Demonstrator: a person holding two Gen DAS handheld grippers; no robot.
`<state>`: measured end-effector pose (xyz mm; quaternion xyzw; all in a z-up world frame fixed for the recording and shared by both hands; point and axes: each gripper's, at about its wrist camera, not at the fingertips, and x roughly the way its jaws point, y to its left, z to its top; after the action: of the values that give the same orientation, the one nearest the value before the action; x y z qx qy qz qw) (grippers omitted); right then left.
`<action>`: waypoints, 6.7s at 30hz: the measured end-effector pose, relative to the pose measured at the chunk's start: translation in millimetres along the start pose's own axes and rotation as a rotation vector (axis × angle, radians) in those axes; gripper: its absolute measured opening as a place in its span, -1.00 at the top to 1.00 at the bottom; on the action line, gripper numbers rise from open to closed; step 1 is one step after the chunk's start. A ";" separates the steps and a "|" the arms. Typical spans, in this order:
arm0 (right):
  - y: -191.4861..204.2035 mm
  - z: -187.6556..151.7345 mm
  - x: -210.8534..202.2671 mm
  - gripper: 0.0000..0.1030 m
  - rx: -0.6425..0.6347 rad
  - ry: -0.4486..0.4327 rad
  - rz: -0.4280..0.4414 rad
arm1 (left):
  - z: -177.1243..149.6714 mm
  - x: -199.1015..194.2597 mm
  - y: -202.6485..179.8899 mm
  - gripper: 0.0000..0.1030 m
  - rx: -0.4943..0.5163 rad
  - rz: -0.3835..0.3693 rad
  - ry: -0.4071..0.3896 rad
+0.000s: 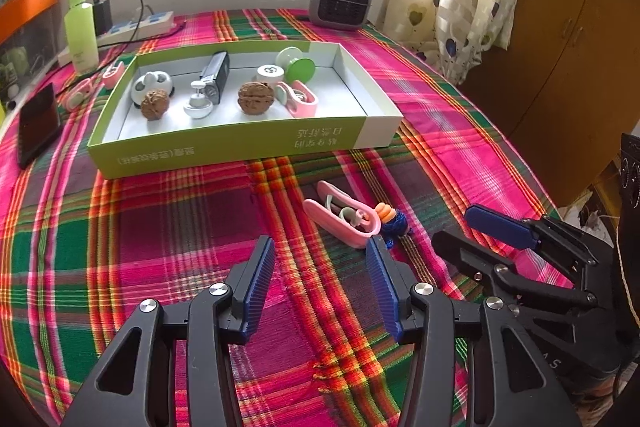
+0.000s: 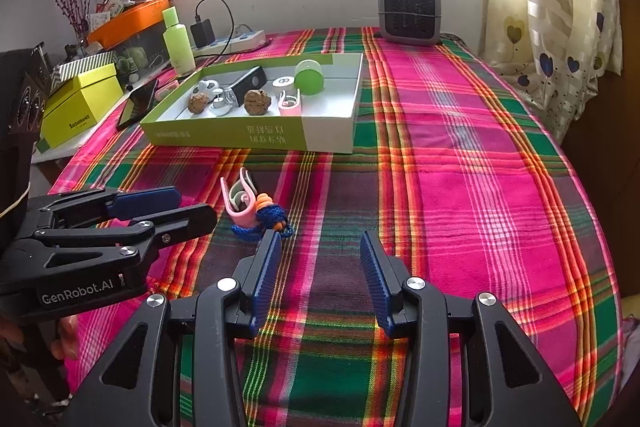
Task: Organize objects
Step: 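Grasp the orange cone toy with blue yarn with the right gripper while the left gripper approaches the pink clip, then close the left gripper on the pink clip while the right gripper holds the orange toy, then carry the pink clip with the left gripper while the right gripper carries the orange toy to the tray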
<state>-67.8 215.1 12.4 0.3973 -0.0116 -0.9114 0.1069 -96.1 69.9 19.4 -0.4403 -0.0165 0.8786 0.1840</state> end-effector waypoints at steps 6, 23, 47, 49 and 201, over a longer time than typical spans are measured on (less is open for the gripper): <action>2.4 2.9 6.8 0.17 -0.021 0.013 0.029 | 0.4 4.8 0.3 0.10 -0.001 0.025 0.014; 13.4 11.8 27.9 0.17 -0.113 0.089 0.083 | 2.1 6.5 16.8 0.10 -0.053 0.049 0.017; 12.5 11.5 27.2 0.71 -0.147 0.097 0.131 | 2.5 6.0 17.2 0.10 -0.064 0.041 0.020; 8.6 11.5 24.7 0.71 -0.143 0.092 0.113 | 3.0 6.5 16.3 0.10 -0.065 0.039 0.022; 30.0 52.4 27.5 0.58 -0.080 -0.007 0.023 | 38.8 -10.5 40.5 0.62 -0.048 0.112 -0.097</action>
<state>-118.4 176.9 31.6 0.3893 0.0198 -0.9112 0.1331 -133.1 33.8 43.4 -0.4016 -0.0217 0.9073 0.1229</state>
